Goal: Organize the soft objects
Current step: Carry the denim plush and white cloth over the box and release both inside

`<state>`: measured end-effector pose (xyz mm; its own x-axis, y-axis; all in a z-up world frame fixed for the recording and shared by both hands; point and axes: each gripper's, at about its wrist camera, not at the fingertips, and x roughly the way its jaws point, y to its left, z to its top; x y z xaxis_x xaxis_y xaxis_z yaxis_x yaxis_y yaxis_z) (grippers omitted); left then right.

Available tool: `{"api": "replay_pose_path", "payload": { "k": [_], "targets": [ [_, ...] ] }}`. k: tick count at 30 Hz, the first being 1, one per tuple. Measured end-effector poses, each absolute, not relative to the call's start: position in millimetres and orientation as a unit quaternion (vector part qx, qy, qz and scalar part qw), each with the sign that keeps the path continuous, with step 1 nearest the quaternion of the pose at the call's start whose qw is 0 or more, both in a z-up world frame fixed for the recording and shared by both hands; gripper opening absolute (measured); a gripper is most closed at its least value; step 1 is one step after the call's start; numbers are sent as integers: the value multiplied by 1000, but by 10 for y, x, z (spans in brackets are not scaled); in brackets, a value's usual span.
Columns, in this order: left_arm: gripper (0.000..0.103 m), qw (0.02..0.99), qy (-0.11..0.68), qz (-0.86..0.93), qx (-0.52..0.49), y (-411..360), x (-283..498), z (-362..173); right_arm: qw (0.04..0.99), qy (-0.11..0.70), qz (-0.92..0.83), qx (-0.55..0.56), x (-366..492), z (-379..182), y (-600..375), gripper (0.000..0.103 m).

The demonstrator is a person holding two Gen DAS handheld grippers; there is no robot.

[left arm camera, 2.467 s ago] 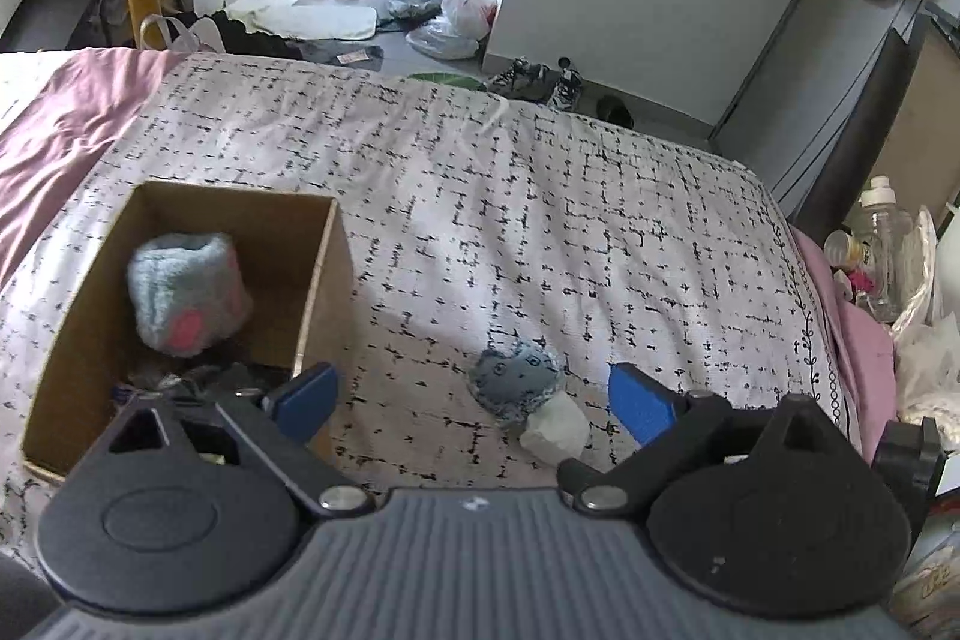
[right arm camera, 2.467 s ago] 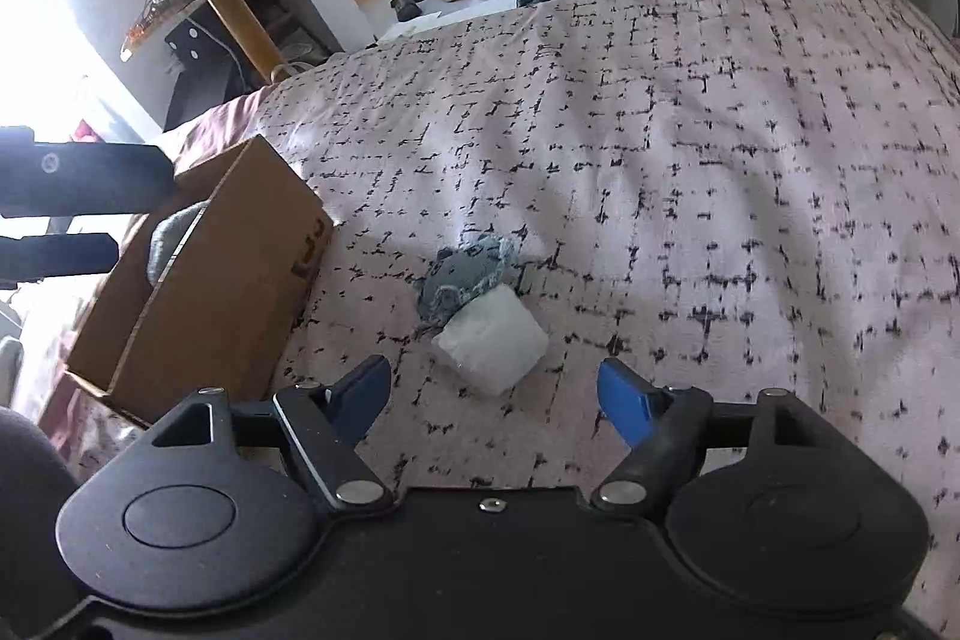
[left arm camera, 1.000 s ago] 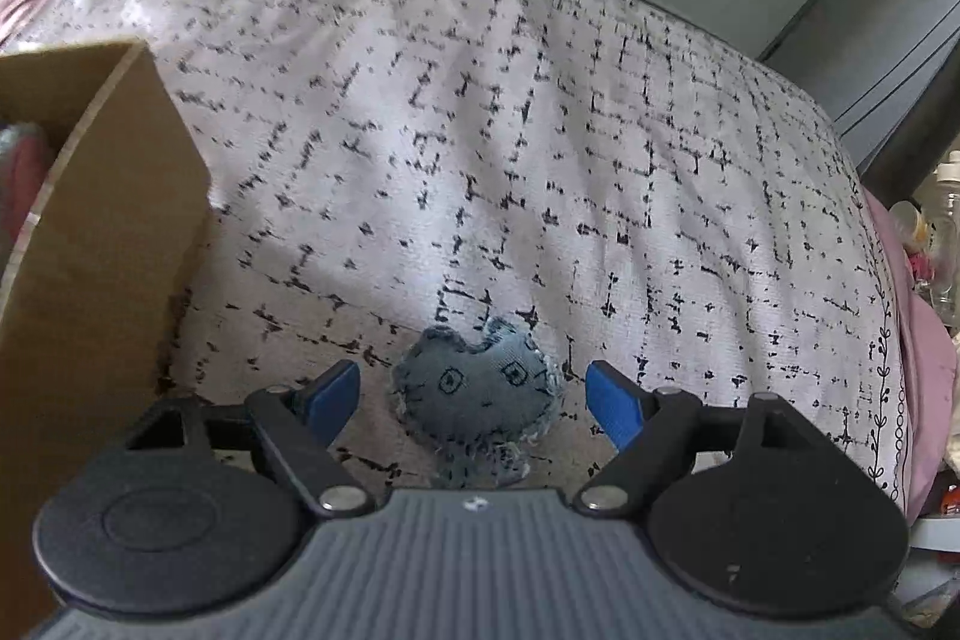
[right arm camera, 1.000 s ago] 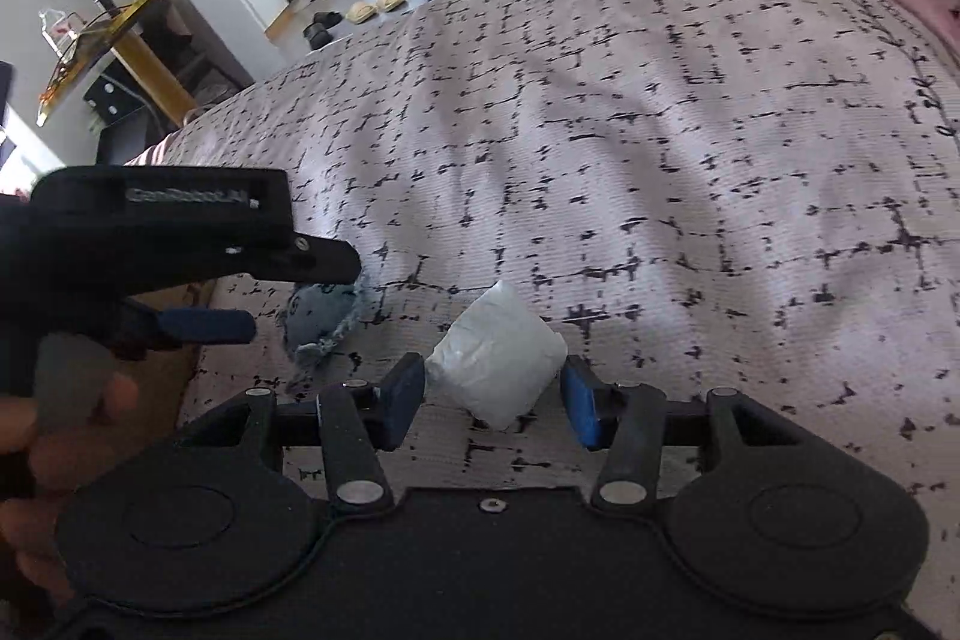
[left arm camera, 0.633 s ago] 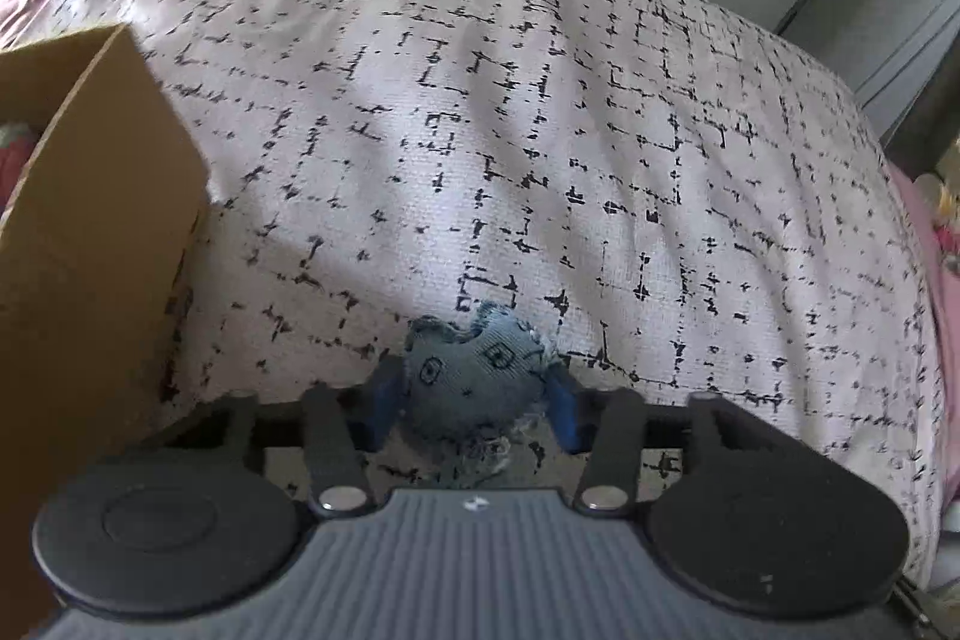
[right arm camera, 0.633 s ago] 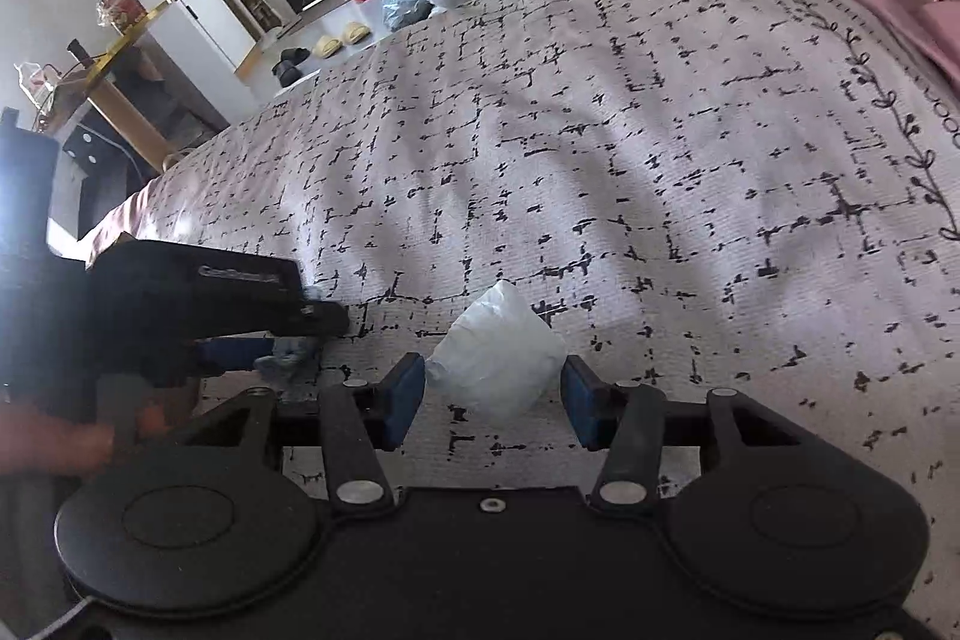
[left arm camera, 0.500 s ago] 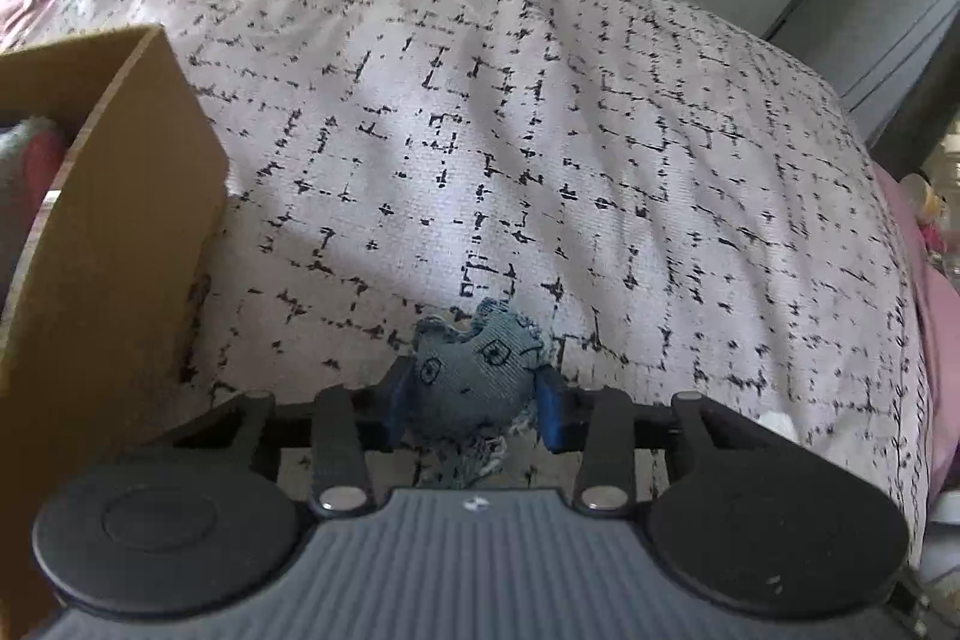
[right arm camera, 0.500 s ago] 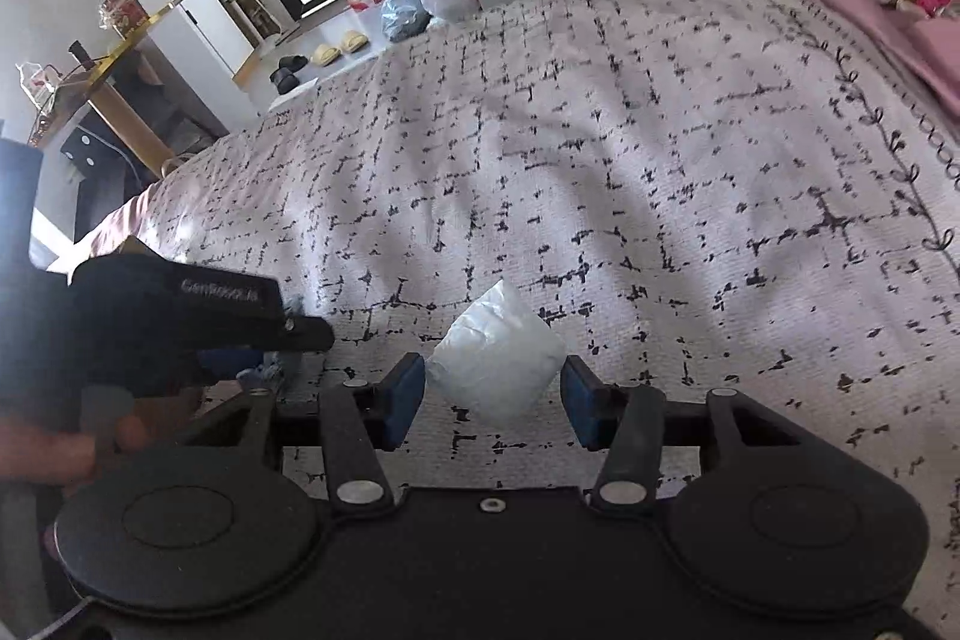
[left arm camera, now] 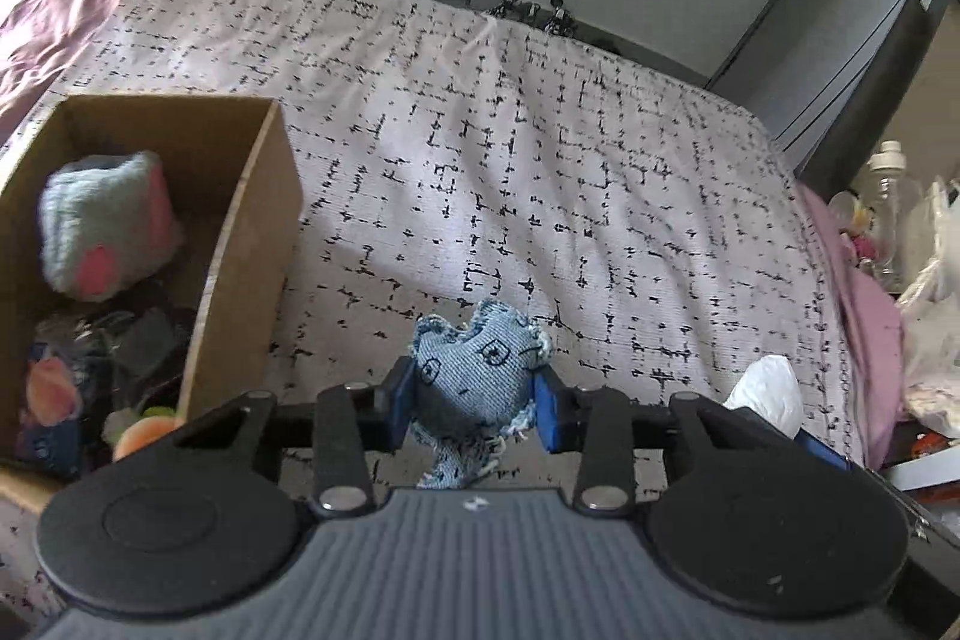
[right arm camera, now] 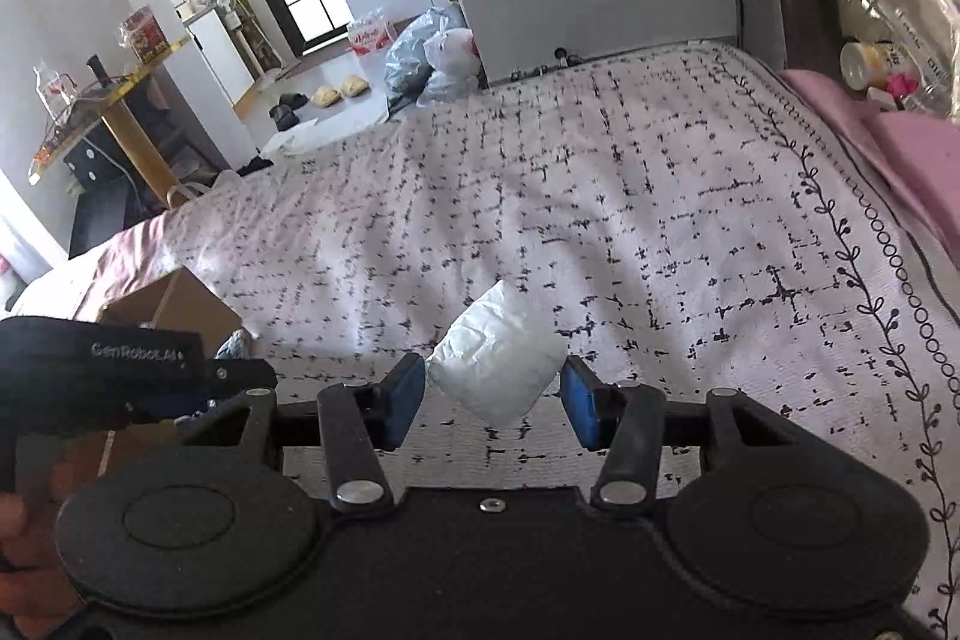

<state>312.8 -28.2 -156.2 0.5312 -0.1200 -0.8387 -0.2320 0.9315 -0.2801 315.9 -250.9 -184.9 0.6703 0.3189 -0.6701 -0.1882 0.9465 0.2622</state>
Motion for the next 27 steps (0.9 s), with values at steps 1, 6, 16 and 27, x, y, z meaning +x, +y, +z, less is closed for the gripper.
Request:
{"api": "replay_pose_path", "payload": {
  "k": [1, 6, 16, 27],
  "targets": [
    [39, 857, 480, 32, -183, -261, 3094, -1523, 912, 378, 139, 81, 3129, -1809, -2484, 49],
    [39, 863, 466, 31, -191, -139, 2920, -1367, 918, 361, 143, 77, 2978, -1608, -2386, 49],
    [40, 872, 448, 27, -194, 138, 2603, -1105, 925, 338, 145, 94, 2729, -1356, -2250, 49],
    [40, 878, 434, 23, -203, 459, 2337, -973, 926, 331, 147, 111, 2473, -1243, -2073, 49]
  ]
}}
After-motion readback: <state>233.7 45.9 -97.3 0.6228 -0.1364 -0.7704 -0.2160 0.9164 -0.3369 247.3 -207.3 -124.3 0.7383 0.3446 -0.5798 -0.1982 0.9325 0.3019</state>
